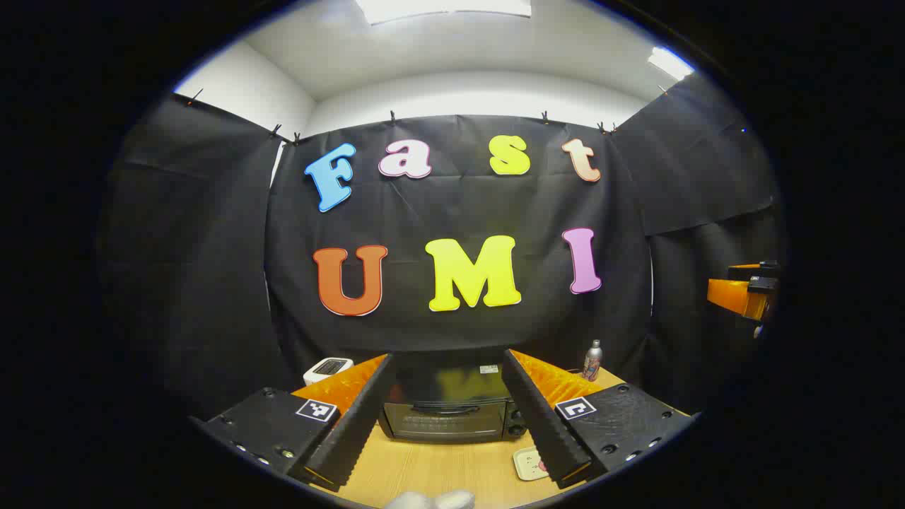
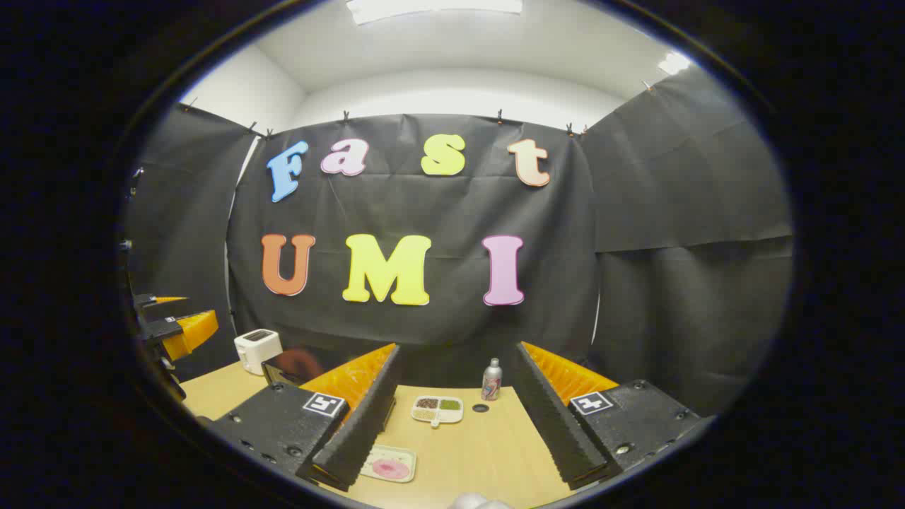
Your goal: Open the electric oven with the left hand, put the food in, and close the electric oven.
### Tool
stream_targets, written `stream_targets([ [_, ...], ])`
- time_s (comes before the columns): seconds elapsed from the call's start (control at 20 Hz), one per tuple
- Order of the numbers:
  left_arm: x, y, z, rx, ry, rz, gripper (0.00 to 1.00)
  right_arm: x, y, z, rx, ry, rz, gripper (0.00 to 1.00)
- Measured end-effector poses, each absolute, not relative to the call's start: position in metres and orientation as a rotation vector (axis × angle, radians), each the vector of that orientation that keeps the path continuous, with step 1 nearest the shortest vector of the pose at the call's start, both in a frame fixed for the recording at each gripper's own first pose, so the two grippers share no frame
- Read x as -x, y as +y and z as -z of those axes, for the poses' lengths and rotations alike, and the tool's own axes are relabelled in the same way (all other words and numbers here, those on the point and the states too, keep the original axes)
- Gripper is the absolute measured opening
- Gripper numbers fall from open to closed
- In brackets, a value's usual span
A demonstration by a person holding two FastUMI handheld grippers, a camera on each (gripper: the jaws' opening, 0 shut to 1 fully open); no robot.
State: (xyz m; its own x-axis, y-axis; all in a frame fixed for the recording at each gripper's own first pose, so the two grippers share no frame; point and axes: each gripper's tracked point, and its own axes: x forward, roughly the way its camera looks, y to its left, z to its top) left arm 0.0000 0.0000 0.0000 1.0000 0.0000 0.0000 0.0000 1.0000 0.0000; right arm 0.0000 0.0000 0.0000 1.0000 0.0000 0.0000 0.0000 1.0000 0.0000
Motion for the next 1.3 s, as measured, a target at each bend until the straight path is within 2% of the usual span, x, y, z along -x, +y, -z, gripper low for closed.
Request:
stream_targets([
  [0.05, -0.001, 0.001, 0.000, -0.001, -0.001, 0.002, 0.96, 0.000, 0.001, 0.001, 0.002, 0.004, 0.005, 1.00],
  [0.1, 0.000, 0.002, 0.000, 0.003, 0.000, 0.006, 0.96, 0.000, 0.001, 0.002, 0.003, 0.007, 0.008, 0.96],
  [0.8, -0.016, 0.006, 0.025, 0.003, 0.030, 0.014, 0.96, 0.006, -0.002, 0.007, 0.000, 0.030, 0.041, 0.96],
  [1.3, -0.111, 0.003, 0.104, 0.010, 0.108, 0.018, 0.96, 0.027, -0.021, 0.006, 0.046, 0.064, 0.085, 0.96],
])
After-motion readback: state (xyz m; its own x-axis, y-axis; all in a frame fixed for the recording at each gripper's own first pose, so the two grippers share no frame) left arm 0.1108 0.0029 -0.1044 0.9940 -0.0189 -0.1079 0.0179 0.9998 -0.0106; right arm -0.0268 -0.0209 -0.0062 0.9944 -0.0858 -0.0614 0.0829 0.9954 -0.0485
